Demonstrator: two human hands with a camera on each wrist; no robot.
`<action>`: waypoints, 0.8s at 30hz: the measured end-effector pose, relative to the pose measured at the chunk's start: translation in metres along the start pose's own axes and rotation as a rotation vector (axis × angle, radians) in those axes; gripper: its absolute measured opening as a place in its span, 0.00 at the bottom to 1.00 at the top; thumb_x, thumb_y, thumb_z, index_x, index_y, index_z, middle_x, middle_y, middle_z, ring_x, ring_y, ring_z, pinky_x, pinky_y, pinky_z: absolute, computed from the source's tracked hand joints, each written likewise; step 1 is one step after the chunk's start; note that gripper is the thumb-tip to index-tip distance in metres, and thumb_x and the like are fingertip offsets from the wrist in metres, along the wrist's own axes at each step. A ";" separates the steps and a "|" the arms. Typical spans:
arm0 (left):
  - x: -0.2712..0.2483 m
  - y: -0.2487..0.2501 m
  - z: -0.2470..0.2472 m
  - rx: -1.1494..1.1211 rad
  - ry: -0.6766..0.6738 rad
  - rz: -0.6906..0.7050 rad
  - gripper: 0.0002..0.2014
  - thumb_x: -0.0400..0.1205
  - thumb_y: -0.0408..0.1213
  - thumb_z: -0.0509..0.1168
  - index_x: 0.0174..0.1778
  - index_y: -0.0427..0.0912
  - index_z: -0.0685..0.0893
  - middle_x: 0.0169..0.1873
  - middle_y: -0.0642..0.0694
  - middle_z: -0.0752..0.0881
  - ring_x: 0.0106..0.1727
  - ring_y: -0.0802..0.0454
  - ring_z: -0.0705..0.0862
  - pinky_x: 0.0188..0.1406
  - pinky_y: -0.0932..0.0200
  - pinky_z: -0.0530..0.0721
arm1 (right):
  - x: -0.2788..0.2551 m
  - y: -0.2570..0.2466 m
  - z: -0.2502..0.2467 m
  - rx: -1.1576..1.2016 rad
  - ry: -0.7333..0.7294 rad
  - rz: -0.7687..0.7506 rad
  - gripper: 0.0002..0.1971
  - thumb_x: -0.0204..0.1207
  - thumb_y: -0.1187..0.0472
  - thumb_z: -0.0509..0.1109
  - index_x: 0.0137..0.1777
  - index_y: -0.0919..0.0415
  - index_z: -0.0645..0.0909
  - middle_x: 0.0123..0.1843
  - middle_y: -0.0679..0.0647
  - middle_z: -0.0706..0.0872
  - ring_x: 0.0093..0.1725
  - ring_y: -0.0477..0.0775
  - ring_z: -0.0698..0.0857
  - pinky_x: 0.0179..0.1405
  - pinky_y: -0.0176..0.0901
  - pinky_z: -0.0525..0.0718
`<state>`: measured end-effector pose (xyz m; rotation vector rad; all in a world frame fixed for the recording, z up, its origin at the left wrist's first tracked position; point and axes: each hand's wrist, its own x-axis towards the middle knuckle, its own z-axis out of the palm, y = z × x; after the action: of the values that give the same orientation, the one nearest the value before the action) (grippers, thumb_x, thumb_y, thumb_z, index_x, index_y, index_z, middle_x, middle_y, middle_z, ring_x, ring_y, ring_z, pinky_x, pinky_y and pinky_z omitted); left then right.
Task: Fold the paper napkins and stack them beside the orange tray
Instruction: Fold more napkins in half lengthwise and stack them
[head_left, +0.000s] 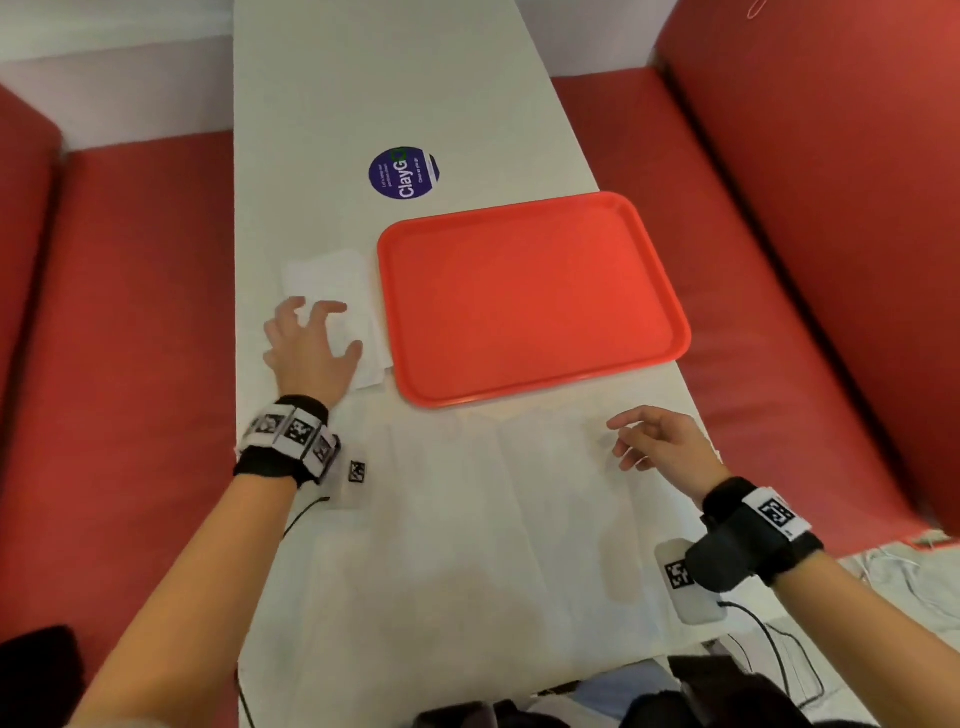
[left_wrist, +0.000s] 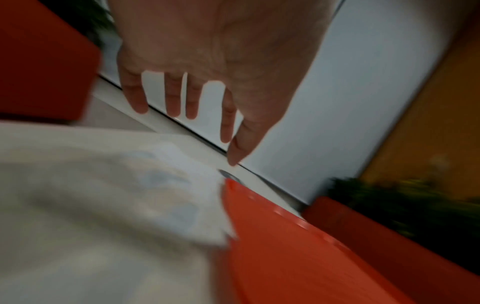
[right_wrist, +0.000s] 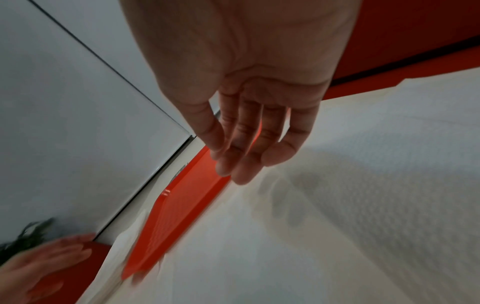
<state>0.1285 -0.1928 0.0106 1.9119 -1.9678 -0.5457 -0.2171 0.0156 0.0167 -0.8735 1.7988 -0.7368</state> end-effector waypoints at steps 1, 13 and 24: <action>-0.022 0.012 0.006 -0.048 -0.014 0.058 0.17 0.76 0.38 0.72 0.61 0.49 0.84 0.70 0.40 0.72 0.70 0.37 0.70 0.65 0.39 0.73 | -0.002 0.003 0.004 -0.017 -0.011 -0.009 0.09 0.80 0.71 0.66 0.49 0.60 0.86 0.36 0.59 0.89 0.30 0.52 0.86 0.33 0.38 0.80; -0.219 0.079 0.109 0.034 -0.476 0.327 0.26 0.82 0.59 0.63 0.71 0.48 0.76 0.63 0.50 0.76 0.65 0.48 0.73 0.62 0.53 0.72 | -0.032 0.055 0.056 -0.754 -0.054 -0.089 0.23 0.67 0.43 0.79 0.49 0.55 0.73 0.49 0.50 0.73 0.45 0.54 0.77 0.41 0.44 0.75; -0.214 0.118 0.128 -0.250 -0.466 0.206 0.12 0.81 0.44 0.69 0.45 0.38 0.80 0.43 0.46 0.79 0.48 0.48 0.76 0.50 0.53 0.77 | -0.038 0.075 0.034 -0.309 0.037 -0.189 0.13 0.66 0.59 0.82 0.45 0.53 0.81 0.44 0.55 0.84 0.35 0.49 0.80 0.37 0.34 0.80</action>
<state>-0.0301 0.0282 -0.0375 1.5025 -2.2057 -1.1984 -0.1931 0.0851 -0.0358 -1.2546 1.9118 -0.6034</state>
